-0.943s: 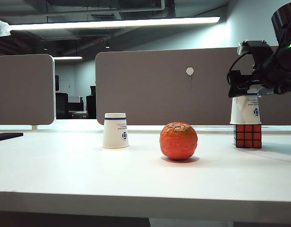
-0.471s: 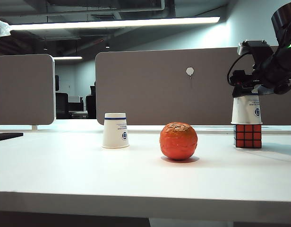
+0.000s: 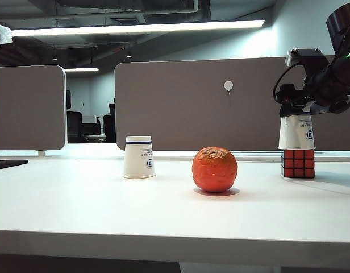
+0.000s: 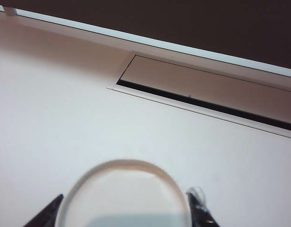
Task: Carefully pick up the cup on the right and stack it on top of the cup on the left.
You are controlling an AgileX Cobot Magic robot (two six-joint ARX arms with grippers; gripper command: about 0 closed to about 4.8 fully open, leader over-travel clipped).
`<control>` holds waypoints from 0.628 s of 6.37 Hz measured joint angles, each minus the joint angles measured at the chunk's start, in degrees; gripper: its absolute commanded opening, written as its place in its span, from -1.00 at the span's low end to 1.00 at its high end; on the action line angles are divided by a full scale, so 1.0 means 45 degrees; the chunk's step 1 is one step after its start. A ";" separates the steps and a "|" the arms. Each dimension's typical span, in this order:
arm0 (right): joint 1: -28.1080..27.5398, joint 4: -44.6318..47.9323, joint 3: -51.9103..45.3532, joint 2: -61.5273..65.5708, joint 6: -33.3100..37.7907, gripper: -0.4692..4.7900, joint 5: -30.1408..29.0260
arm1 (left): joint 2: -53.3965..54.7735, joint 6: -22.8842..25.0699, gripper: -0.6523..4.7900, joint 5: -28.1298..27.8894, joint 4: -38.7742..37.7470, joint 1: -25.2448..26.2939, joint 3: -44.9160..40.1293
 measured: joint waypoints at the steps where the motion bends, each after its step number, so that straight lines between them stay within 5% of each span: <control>1: 0.0000 0.0005 0.0000 0.0000 0.0000 0.48 0.0000 | 0.0000 -0.0005 -0.78 0.0000 0.0000 0.0000 0.0000; 2: 0.0000 0.0005 0.0000 0.0000 0.0000 0.96 0.0000 | 0.0005 -0.0005 -0.78 0.0000 0.0000 0.0000 0.0000; 4: 0.0000 0.0369 -0.0010 0.0000 0.0000 0.99 0.0000 | 0.0000 -0.0005 -0.78 0.0000 0.0000 0.0000 0.0000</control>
